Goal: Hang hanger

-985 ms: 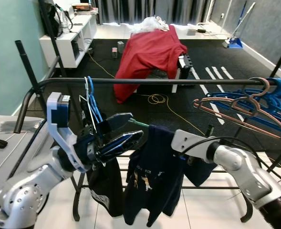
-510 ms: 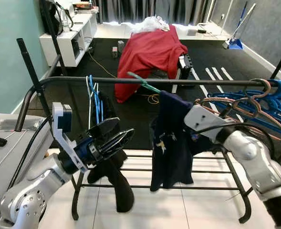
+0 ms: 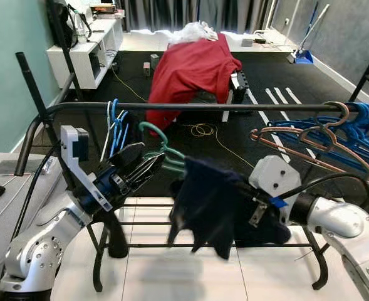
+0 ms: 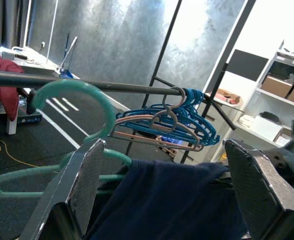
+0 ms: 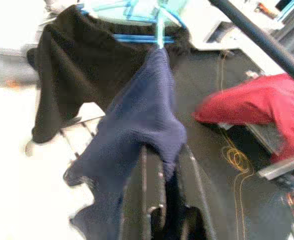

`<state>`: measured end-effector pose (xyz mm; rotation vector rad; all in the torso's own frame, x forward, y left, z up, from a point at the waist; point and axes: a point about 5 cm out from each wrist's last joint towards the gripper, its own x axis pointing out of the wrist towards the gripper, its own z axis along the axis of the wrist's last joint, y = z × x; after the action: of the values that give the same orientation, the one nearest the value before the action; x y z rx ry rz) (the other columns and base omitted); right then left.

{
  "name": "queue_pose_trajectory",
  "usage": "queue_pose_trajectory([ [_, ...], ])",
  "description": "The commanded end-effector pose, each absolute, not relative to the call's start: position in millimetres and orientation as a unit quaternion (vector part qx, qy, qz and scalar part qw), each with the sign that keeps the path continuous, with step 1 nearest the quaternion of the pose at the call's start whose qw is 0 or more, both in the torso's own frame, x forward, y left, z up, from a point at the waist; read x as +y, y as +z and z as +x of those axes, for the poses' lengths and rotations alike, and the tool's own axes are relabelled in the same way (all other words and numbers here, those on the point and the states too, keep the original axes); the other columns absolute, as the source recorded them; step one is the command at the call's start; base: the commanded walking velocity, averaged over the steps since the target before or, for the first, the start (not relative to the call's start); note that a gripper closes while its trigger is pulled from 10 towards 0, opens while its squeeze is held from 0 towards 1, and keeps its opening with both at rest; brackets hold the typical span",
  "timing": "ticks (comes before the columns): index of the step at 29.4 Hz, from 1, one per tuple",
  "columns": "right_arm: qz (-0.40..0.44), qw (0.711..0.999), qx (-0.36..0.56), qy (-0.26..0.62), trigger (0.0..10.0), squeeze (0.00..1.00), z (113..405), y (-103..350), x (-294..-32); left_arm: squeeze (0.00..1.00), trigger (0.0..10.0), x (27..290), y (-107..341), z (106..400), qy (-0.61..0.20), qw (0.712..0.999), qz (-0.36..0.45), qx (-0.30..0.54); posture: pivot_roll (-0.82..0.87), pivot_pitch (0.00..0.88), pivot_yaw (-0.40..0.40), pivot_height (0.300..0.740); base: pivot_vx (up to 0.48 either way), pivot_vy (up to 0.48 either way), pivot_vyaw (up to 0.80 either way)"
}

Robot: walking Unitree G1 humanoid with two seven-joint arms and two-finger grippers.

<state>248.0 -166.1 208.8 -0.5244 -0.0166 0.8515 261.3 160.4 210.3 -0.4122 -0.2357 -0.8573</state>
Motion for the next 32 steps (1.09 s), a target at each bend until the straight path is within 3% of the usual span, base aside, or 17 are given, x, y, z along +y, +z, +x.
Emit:
queue_pose_trajectory([
  [1, -0.202, 0.877, -0.047, 0.433, 0.0, 0.0, 242.0, 229.0, -160.0, 0.0, 10.0, 159.7, 208.9, 258.9, -0.417, 0.881, -0.195, -0.112, -0.13, 0.003, -0.023, 0.74, 0.0, 0.0, 0.0],
  [4, -0.154, 0.876, -0.07, 0.451, 0.0, 0.0, 239.0, 241.8, -156.6, 0.0, 10.0, 160.2, 208.5, 257.3, -0.419, 0.88, -0.194, -0.111, -0.13, 0.004, -0.025, 0.74, 0.0, 0.0, 0.0],
  [5, -0.069, 0.872, -0.122, 0.47, 0.0, 0.0, 234.8, 269.6, -153.8, 0.0, 10.0, 162.7, 208.9, 256.4, -0.419, 0.88, -0.192, -0.113, -0.13, 0.004, -0.023, 0.74, 0.0, 0.0, 0.0],
  [7, -0.069, 0.872, -0.122, 0.47, 0.0, 0.0, 234.8, 269.6, -153.8, 0.0, 10.0, 162.7, 208.9, 256.4, -0.419, 0.88, -0.192, -0.113, -0.13, 0.004, -0.023, 0.74, 0.0, 0.0, 0.0],
  [12, 0.026, 0.863, -0.181, 0.471, 0.0, 0.0, 232.8, 301.3, -160.2, 0.0, 10.0, 171.2, 216.4, 255.8, -0.421, 0.875, -0.198, -0.132, -0.13, 0.004, -0.023, 0.74, 0.0, 0.0, 0.0],
  [14, 0.051, 0.861, -0.193, 0.468, 0.0, 0.0, 232.7, 308.1, -166.3, 0.0, 10.0, 178.4, 226.9, 253.6, -0.43, 0.865, -0.208, -0.154, -0.13, 0.004, -0.023, 0.74, 0.0, 0.0, 0.0],
  [16, 0.09, 0.863, -0.201, 0.455, 0.0, 0.0, 234.5, 312.5, -180.4, 0.0, 10.0, 200.9, 253.9, 245.1, -0.451, 0.834, -0.235, -0.216, -0.13, 0.004, -0.023, 0.74, 0.0, 0.0, 0.0],
  [20, 0.111, 0.861, -0.198, 0.454, 0.0, 0.0, 234.8, 312.1, -184.9, 0.0, 10.0, 211.3, 264.6, 241.8, -0.452, 0.822, -0.246, -0.244, -0.11, 0.002, -0.021, 0.74, 0.0, 0.0, 0.0],
  [23, 0.177, 0.831, -0.202, 0.487, 0.0, 0.0, 230.3, 313.1, -185.2, 0.0, 10.0, 224.3, 277.8, 238.8, -0.439, 0.805, -0.271, -0.292, -0.11, 0.0, -0.022, 0.74, 0.0, 0.0, 0.0],
  [32, 0.285, 0.755, -0.185, 0.56, 0.0, 0.0, 209.9, 302.8, -189.7, 0.0, 10.0, 227.6, 284.1, 233.9, -0.447, 0.773, -0.311, -0.325, -0.1, 0.001, -0.029, 0.74, 0.0, 0.0, 0.0],
])
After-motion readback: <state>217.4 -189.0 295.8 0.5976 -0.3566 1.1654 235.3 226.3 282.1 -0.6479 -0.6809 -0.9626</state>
